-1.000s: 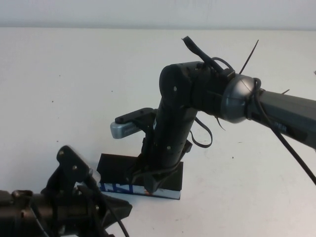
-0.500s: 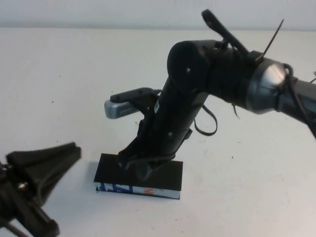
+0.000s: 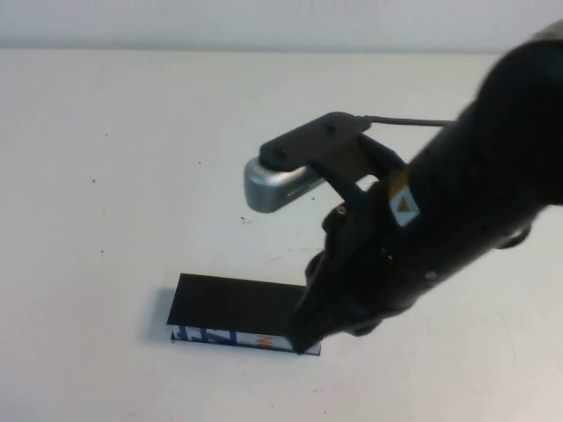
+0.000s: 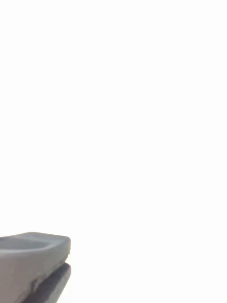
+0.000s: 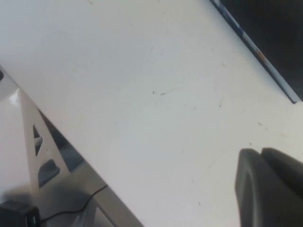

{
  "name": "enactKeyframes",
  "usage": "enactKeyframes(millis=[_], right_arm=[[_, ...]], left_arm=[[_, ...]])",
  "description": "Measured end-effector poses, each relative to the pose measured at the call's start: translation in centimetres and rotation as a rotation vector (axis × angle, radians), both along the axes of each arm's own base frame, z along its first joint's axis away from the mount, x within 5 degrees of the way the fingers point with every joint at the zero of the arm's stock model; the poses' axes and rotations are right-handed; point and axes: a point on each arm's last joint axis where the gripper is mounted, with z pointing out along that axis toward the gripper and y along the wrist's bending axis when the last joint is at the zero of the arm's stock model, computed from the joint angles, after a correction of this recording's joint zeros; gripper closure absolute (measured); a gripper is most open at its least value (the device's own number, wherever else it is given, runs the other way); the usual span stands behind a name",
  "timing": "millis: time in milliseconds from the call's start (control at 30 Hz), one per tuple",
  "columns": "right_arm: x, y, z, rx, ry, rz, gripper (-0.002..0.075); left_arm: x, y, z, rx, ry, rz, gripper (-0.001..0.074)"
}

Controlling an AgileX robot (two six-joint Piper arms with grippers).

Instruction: Return glasses to glasses case

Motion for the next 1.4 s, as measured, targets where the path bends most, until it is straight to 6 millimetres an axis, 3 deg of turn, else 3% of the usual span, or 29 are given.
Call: enactKeyframes(millis=[133, 367, 467, 533, 700, 900, 1033, 1167, 1267, 1400], right_arm=[[-2.3, -2.8, 0.7, 0.062, -0.060, -0.020, 0.0739], [-6.3, -7.9, 0.1, 0.181, -0.161, -0.053, 0.0739], [-8.1, -9.8, -0.3, 0.217, -0.164, -0.054, 0.0739], [-9.1, -10.8, -0.5, 0.227, -0.149, -0.048, 0.0739], [-10.6, -12.9, -0.7, 0.128, -0.131, -0.017, 0.0739], [-10.4, -13.5, -1.1, 0.097, -0.198, -0.033, 0.0739], [-8.3, -14.0, -2.2, 0.201, -0.287, -0.216, 0.0739], [-6.6, -16.8, -4.4, 0.354, -0.381, -0.541, 0.0739], [-7.5, -19.8, -7.0, 0.410, -0.495, -0.762, 0.0739], [-9.3, -22.3, -10.1, 0.444, -0.656, -0.959, 0.0739]], left_arm=[[-0.6, 0.6, 0.1, -0.057, -0.014, 0.013, 0.0736], [-0.4, 1.5, 0.5, -0.156, -0.040, 0.099, 0.0736], [-0.1, 2.2, 0.8, -0.251, -0.119, 0.176, 0.0736], [0.0, 2.0, 0.5, -0.206, -0.193, 0.184, 0.0736], [0.6, 0.6, -2.0, -0.055, -0.178, 0.125, 0.0736], [1.6, -0.4, -7.5, 0.110, 0.042, 0.100, 0.0736], [1.9, -0.4, -10.6, 0.167, 0.176, 0.118, 0.0736], [1.8, -0.4, -11.9, 0.246, 0.291, 0.112, 0.0736], [1.6, -0.5, -12.9, 0.268, 0.399, 0.098, 0.0736], [1.3, -0.3, -13.7, 0.264, 0.488, 0.106, 0.0736]])
